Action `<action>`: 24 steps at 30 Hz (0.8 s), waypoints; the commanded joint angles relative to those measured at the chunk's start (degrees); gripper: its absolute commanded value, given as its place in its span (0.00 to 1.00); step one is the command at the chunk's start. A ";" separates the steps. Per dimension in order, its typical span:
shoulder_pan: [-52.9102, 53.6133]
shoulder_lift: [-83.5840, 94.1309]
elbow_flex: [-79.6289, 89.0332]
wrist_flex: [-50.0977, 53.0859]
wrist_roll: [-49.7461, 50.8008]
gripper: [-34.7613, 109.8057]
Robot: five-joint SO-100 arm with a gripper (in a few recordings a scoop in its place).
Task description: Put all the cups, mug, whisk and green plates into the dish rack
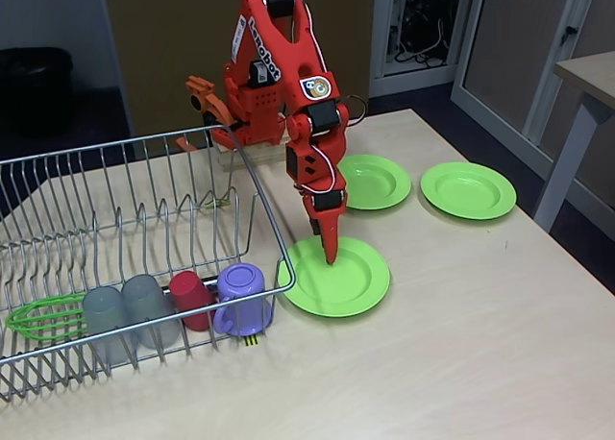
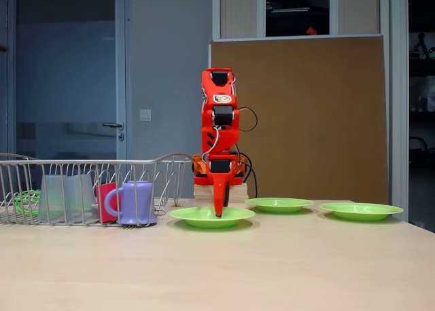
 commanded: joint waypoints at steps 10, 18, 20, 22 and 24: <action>1.93 -7.29 -8.00 0.26 -3.08 0.38; 2.99 -11.69 -13.71 1.32 -5.19 0.28; 2.99 -11.87 -14.24 1.05 -5.10 0.25; 2.90 -11.60 -14.50 1.67 -4.75 0.24; 2.37 -10.90 -15.12 3.25 -4.83 0.24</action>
